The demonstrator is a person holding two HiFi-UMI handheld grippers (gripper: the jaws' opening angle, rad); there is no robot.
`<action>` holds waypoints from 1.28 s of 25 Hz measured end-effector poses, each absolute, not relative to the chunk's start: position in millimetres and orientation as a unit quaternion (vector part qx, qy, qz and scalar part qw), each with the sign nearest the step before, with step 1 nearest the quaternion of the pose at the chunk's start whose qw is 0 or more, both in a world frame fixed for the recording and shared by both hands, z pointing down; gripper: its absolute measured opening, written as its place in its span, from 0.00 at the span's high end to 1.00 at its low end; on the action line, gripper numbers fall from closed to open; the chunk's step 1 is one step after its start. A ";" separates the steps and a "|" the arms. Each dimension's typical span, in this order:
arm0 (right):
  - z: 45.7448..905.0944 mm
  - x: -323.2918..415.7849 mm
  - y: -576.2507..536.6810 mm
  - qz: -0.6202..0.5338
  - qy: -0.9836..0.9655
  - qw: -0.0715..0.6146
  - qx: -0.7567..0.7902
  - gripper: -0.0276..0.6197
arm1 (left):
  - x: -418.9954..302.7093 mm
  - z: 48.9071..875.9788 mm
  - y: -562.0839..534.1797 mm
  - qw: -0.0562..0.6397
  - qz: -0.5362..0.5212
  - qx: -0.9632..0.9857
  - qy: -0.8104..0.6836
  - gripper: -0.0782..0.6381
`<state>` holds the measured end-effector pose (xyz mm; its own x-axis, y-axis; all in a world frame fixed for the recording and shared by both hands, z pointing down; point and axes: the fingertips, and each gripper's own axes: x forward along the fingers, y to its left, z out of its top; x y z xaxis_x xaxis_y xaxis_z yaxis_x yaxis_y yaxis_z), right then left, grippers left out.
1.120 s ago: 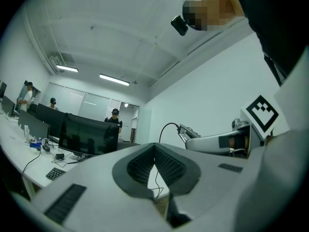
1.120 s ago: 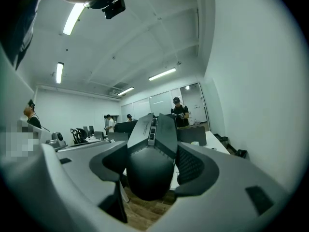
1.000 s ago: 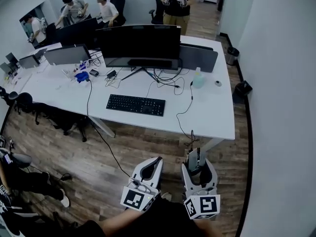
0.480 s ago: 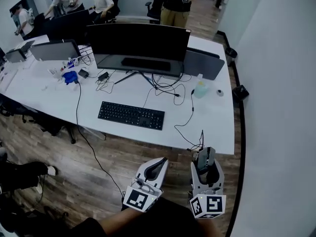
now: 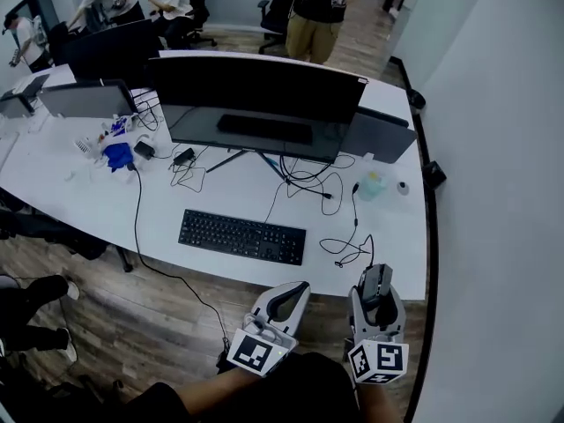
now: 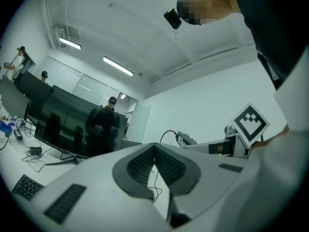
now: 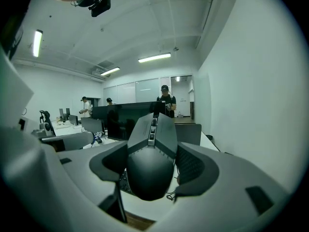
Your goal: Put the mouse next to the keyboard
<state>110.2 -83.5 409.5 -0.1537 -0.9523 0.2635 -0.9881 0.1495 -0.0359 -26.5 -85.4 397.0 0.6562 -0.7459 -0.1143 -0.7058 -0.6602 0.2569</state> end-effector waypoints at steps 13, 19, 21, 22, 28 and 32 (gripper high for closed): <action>483.8 100.8 -144.1 0.138 -0.741 0.129 0.645 0.48 | -34.7 435.9 -136.4 0.135 -0.071 0.906 -0.394 0.87; 548.3 103.3 -168.6 0.213 -0.740 0.139 0.622 0.48 | -18.8 477.3 -163.3 0.137 -0.026 0.908 -0.395 0.87; 570.2 104.6 -177.4 0.233 -0.739 0.148 0.614 0.48 | -13.1 494.5 -175.1 0.143 0.002 0.904 -0.402 0.87; 580.9 106.2 -181.2 0.240 -0.739 0.154 0.610 0.48 | -9.2 498.8 -180.6 0.143 0.007 0.903 -0.405 0.87; 648.3 105.7 -191.7 0.282 -0.732 0.196 0.588 0.48 | 8.2 512.4 -202.6 0.137 0.026 0.902 -0.409 0.87; 682.6 100.7 -191.5 0.303 -0.730 0.223 0.571 0.48 | 13.5 528.0 -206.7 0.153 0.048 0.897 -0.412 0.87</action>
